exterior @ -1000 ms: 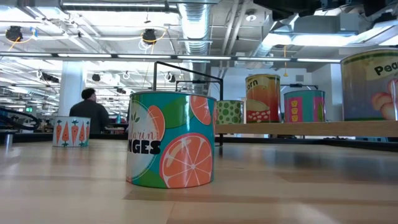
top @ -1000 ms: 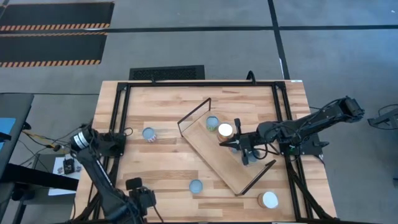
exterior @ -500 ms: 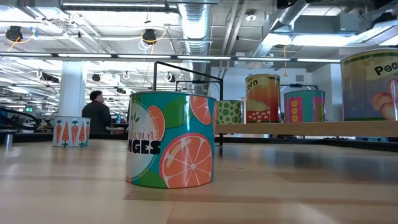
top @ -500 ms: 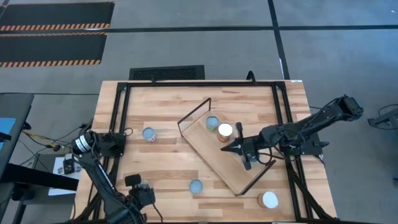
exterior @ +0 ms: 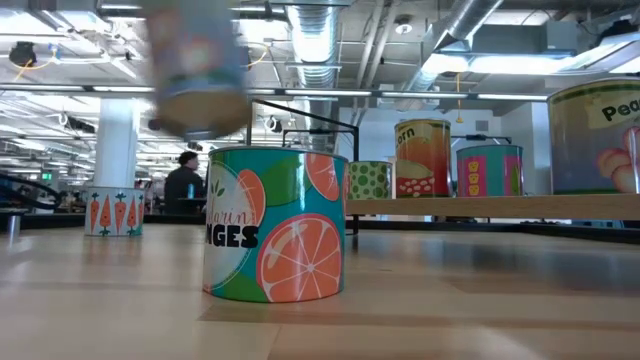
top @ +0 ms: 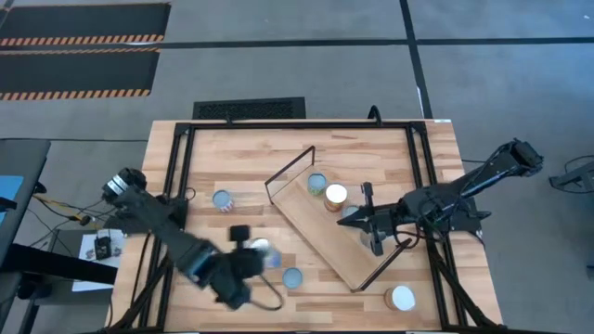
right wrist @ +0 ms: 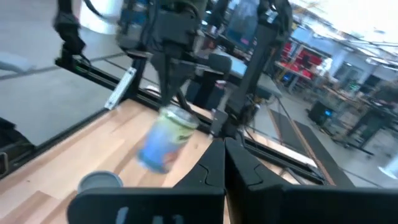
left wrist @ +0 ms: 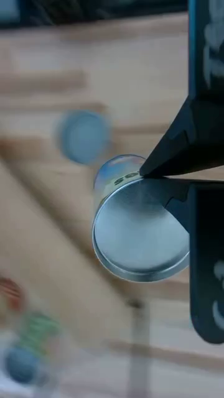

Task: Pick and place cans onto a shelf
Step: Put the large canned peaches aligned with the other large canned peaches on the shelf

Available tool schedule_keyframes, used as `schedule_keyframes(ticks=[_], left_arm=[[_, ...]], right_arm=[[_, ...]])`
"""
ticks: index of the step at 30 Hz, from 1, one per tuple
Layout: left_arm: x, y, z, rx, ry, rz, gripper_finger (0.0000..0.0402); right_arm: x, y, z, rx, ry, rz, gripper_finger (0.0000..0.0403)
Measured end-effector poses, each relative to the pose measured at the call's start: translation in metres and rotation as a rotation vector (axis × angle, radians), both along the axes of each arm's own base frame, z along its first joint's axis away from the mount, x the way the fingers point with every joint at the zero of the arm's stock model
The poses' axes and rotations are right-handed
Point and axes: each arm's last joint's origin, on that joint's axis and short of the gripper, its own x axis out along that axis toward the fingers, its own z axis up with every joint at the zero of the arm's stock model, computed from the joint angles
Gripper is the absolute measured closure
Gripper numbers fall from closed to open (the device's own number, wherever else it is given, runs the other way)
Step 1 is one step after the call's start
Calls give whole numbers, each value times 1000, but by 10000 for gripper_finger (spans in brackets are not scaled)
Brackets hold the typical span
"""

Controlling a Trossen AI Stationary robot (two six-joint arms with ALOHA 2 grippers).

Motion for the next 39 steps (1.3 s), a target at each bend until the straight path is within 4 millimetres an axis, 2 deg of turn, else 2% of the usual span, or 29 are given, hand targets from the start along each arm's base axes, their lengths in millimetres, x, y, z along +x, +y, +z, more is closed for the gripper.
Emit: schedule_keyframes(ticks=[5, 8, 11, 15, 27, 39], left_arm=[[44, 19, 3, -14, -117, -153, 401], [63, 38, 6, 17, -174, -180, 401], [80, 48, 8, 28, -247, -205, 401], [94, 47, 5, 33, -300, -269, 401], [142, 44, -21, 115, -286, -350, 401], [162, 46, -44, 98, -278, -365, 401]], right_arm=[[-13, 1, 3, 19, 28, -58, 391], [-21, 0, 7, 29, 27, -79, 391], [-27, 0, 10, 32, 23, -73, 391], [-31, 0, 11, 31, 28, -64, 391], [-32, 0, 9, 50, 51, -65, 391], [-32, 0, 9, 43, 56, -65, 390]])
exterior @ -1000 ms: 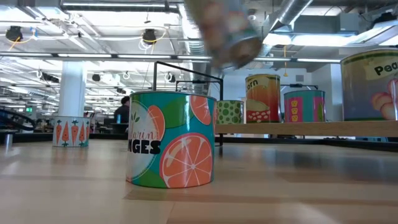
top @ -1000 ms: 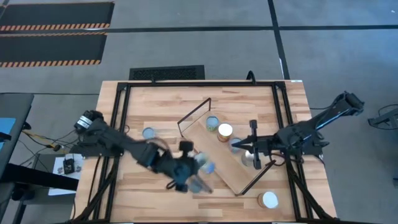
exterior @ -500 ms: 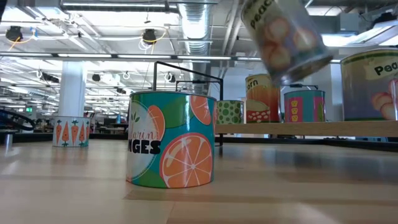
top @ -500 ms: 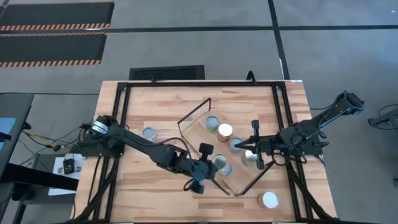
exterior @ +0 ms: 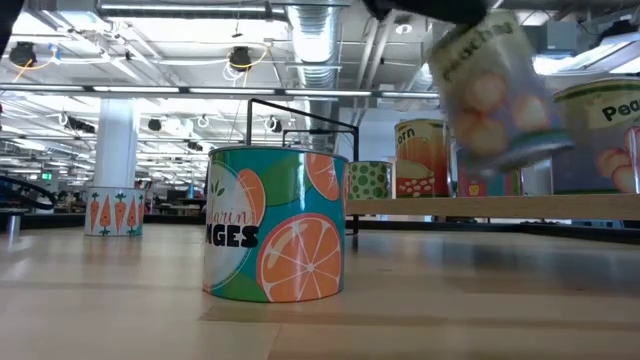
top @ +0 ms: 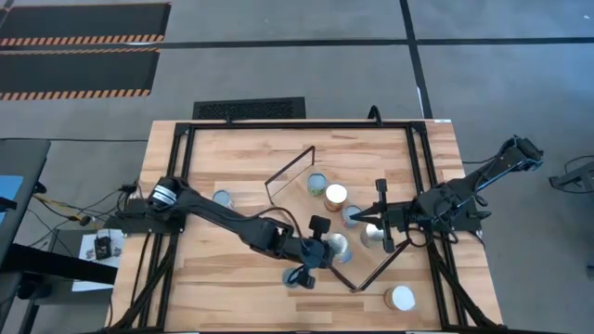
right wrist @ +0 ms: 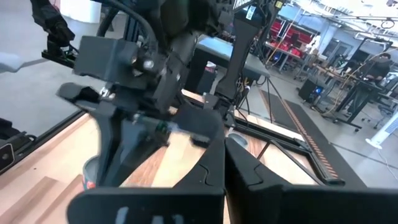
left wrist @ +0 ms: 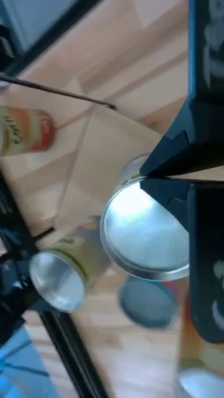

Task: Pick and place cans onto a shelf
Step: Put the large canned peaches aligned with the other large canned peaches on the shelf

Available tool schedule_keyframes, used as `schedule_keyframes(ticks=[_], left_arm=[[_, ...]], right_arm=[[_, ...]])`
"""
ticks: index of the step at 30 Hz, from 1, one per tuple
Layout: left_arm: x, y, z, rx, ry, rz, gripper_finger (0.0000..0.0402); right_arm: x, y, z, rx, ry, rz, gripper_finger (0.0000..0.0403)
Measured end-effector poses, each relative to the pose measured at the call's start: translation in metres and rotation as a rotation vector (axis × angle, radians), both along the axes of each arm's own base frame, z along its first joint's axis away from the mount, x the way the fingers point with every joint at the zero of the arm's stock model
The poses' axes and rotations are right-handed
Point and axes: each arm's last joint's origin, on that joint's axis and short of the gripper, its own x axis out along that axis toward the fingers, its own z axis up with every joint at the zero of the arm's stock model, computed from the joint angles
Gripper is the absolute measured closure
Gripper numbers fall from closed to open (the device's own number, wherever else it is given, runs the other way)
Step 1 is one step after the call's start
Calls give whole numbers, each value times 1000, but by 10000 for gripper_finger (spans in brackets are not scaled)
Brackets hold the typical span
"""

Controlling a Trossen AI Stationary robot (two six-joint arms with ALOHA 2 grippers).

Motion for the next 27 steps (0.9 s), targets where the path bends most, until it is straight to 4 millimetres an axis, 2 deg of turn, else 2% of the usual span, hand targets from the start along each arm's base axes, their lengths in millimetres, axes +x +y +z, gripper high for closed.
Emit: schedule_keyframes(ticks=[6, 27], left_arm=[[6, -3, -9, -25, -6, -20, 401], [13, -5, -8, -83, -69, -57, 401]], right_arm=[[0, 0, 0, -3, 4, 0, 390], [0, 0, -1, -7, 7, 0, 390]])
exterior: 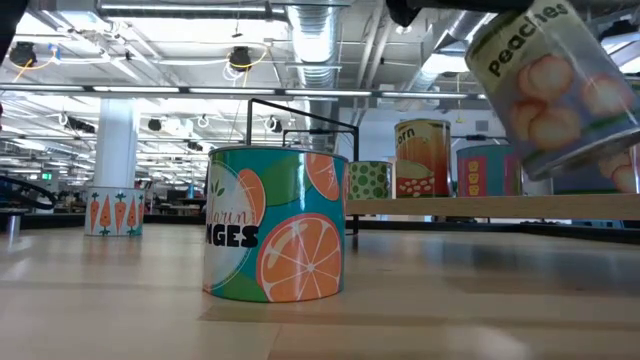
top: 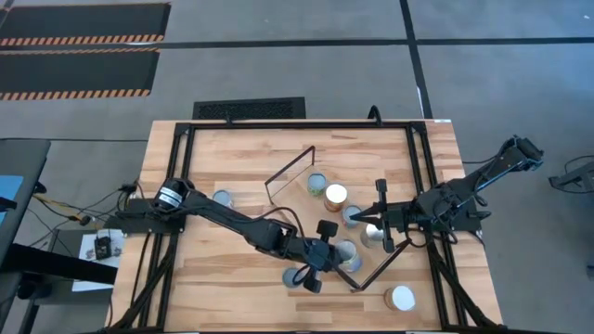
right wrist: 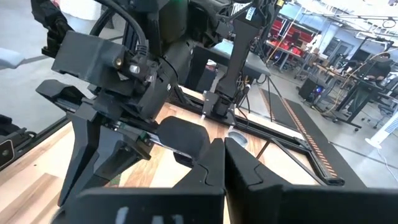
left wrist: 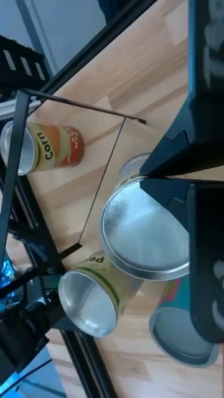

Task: Pick and place cans onto a shelf
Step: Put the large canned peaches aligned with the other large canned peaches on the shelf

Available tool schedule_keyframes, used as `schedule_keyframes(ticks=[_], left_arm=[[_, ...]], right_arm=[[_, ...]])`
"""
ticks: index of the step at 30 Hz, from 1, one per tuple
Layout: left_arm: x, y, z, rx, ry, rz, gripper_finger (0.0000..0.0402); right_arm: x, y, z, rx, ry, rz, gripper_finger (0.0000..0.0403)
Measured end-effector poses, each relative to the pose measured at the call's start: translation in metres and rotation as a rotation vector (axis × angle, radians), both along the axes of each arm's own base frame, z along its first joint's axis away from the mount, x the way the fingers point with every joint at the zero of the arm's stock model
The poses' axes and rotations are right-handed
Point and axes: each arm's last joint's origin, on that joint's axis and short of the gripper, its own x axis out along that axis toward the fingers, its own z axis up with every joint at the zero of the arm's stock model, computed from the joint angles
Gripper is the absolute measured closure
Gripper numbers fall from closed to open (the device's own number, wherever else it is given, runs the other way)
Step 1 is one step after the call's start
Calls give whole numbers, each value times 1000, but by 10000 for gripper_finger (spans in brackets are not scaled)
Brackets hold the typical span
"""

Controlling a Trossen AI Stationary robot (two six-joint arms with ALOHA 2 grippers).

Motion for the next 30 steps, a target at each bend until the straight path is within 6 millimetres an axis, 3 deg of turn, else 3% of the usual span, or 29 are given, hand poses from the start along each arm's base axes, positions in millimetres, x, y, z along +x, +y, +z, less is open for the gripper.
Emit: schedule_keyframes(ticks=[17, 30], left_arm=[[1, 3, -1, -25, 9, -14, 381], [0, 3, 0, 0, 3, -34, 396]], right_arm=[[0, 0, 0, 0, 0, 0, 390], [0, 0, 0, 0, 2, 0, 390]])
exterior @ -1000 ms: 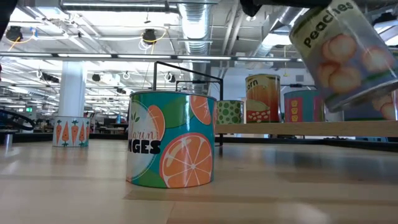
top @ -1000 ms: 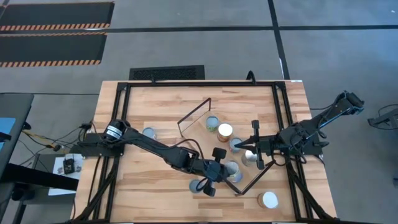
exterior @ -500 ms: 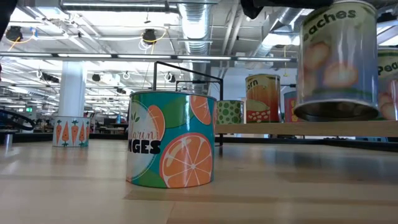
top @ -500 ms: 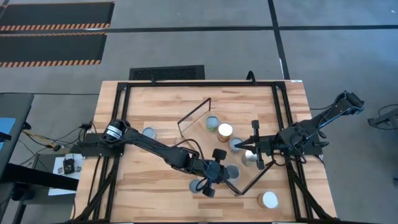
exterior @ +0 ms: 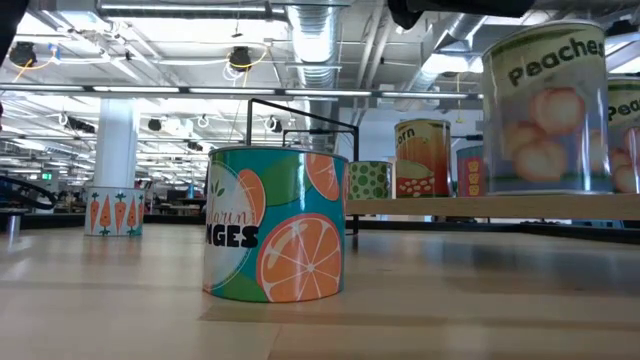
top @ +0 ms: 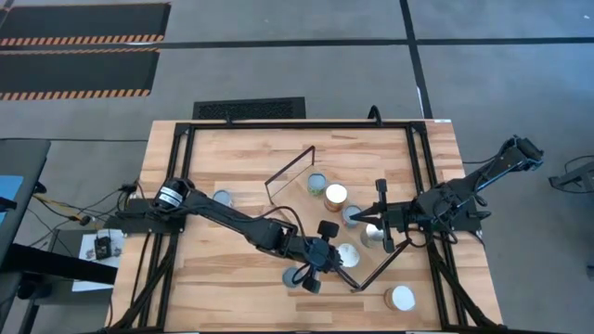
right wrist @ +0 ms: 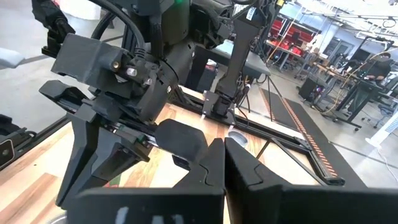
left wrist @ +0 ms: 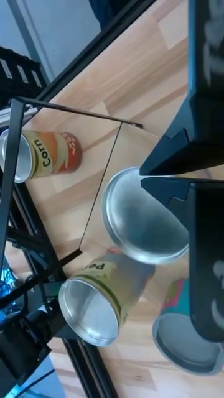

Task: Pick and place cans onto a shelf
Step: Put the large canned peaches aligned with the other large canned peaches on the shelf

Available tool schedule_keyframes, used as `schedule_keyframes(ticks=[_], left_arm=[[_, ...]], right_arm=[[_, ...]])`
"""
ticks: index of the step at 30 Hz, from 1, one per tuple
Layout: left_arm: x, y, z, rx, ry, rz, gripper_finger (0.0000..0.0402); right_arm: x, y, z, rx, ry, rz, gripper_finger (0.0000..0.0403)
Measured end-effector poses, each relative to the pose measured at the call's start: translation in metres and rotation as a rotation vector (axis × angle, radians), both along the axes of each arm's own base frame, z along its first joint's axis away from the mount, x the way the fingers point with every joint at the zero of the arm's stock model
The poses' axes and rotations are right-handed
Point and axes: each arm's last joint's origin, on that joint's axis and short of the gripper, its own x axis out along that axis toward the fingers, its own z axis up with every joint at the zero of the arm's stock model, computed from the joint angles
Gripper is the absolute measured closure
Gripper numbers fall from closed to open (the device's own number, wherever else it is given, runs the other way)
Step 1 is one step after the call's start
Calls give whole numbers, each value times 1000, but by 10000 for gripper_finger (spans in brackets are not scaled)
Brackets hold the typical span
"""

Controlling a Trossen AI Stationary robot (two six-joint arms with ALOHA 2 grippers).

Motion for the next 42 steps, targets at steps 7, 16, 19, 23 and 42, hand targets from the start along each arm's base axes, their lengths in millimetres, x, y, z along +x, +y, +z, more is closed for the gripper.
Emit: schedule_keyframes(ticks=[7, 16, 19, 23, 42], left_arm=[[-22, -15, 21, -3, 27, -34, 401], [-28, -14, -32, -121, -6, 7, 401], [-25, -1, -42, -180, -42, 47, 402], [-20, 12, -44, -233, -54, 53, 401], [-10, 34, -38, -254, -114, 90, 401]], right_arm=[[0, 0, -1, -1, 6, 0, 390], [0, 0, -1, -4, 11, 0, 390], [0, 0, -1, -1, 6, -1, 390], [0, 0, -1, -1, 6, -2, 390], [0, 0, -1, -4, 6, -1, 391]])
